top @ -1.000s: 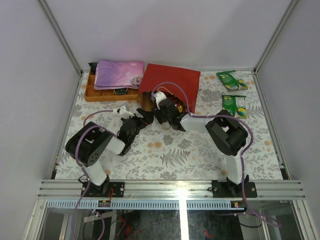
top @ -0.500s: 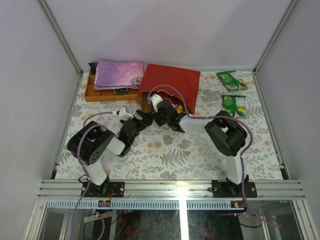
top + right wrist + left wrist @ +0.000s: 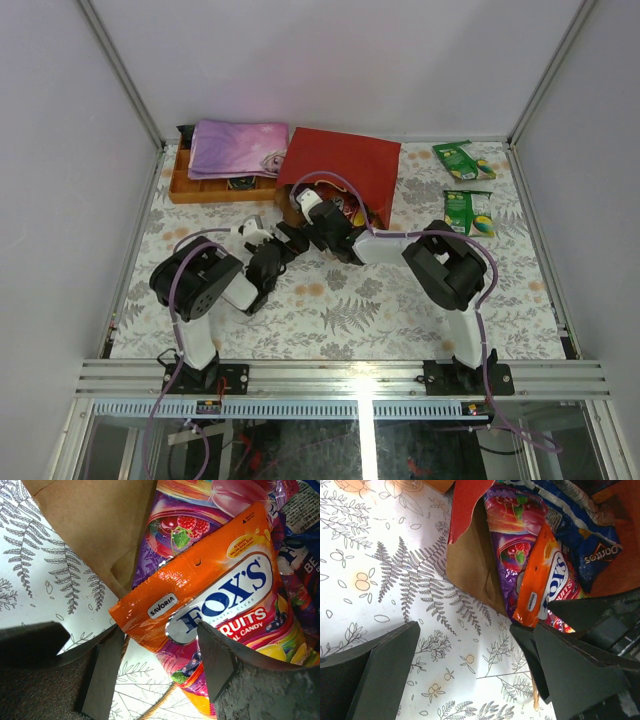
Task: Take the snacks out of the paper bag
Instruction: Take out the snack from the paper bag.
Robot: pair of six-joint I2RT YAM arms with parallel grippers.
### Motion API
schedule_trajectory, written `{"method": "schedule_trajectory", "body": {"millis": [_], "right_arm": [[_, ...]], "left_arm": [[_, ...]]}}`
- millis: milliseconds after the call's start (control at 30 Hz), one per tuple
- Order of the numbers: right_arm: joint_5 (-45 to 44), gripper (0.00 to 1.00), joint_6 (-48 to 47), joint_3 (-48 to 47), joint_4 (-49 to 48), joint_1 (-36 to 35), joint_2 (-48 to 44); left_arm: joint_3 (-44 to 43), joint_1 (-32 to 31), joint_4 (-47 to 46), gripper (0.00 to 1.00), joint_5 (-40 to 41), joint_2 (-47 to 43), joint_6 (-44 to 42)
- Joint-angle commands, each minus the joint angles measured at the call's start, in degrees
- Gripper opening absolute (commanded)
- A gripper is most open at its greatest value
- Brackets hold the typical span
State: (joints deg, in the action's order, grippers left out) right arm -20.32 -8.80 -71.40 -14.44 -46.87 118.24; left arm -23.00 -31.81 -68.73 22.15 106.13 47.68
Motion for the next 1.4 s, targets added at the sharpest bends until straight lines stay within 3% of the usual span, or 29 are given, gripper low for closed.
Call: {"method": "schedule_trajectory", "body": {"millis": [0,200,667,933,1100,1367], "right_arm": [[0.5,0.67,-1.3,-2.7,-1.5,-1.8,1.4],[1.0,0.59,-1.2,-3.3,-1.8,-1.8,1.9],[2.4,0.31,0.3,-3.2,-5.5,-1.9,0.9],[1.2,0.00,0.8,-1.1,-7.7,-1.9,-1.9],[1.1,0.00,2.0,0.8,-6.3,-2.0,-6.4],[-0.6,0.00,5.8,8.4,-2.8,-4.2,-16.5]], "left_arm": [[-2.7,-3.2,0.2,1.00,3.6,-1.5,-1.5],[-3.7,-3.3,-3.3,1.00,4.5,1.1,-2.6],[0.2,-3.3,-3.3,1.00,8.1,-4.0,-4.0],[3.0,-3.4,1.3,1.00,11.7,-12.6,-5.3],[5.2,-3.3,5.7,1.00,12.3,-20.8,-5.6],[6.4,-2.6,21.0,0.99,12.6,-36.0,-9.0]]}}
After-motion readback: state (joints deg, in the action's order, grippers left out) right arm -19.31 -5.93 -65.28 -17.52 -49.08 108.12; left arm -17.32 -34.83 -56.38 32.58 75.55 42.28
